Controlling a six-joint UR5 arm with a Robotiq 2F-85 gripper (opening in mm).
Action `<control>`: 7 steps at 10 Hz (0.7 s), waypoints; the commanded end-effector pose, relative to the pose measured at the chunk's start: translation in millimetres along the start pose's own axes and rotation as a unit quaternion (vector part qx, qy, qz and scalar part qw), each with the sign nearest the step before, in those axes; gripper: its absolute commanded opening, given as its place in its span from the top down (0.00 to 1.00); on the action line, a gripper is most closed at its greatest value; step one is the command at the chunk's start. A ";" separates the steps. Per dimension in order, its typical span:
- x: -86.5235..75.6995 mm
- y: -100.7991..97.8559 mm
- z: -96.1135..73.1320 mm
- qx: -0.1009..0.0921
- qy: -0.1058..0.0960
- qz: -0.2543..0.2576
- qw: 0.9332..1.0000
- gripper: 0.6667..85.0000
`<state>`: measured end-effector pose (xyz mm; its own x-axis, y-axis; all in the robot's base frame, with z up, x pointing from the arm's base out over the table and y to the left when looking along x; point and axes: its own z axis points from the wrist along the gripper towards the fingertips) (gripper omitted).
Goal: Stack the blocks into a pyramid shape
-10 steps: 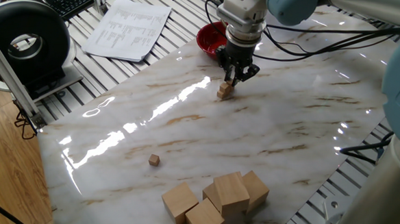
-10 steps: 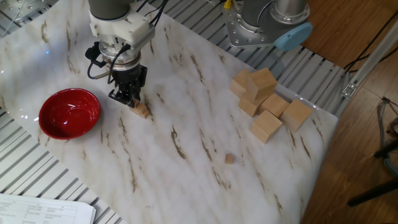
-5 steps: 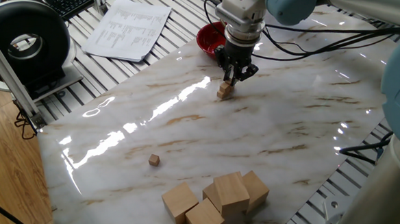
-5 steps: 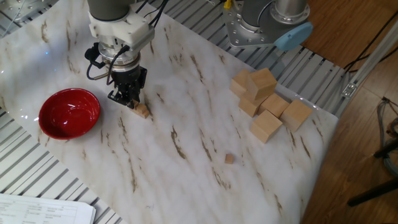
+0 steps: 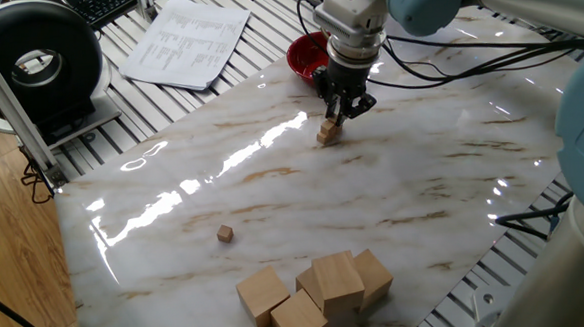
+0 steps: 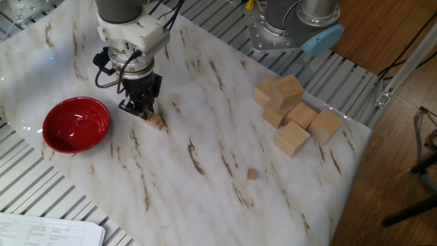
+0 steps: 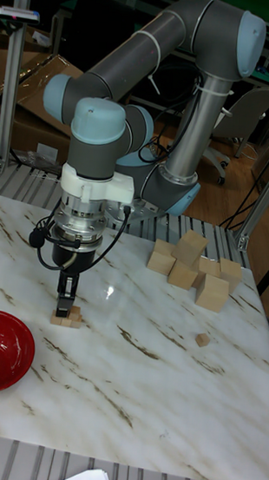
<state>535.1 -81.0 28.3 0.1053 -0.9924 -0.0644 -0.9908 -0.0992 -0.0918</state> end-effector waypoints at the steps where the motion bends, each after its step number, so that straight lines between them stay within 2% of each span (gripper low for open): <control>1: -1.5 -0.7 -1.4 0.001 -0.005 0.006 1.000 0.70; 7: -1.6 -0.4 -1.2 0.001 -0.005 0.009 1.000 0.70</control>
<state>533.8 -80.7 28.2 0.0981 -0.9930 -0.0662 -0.9919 -0.0922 -0.0872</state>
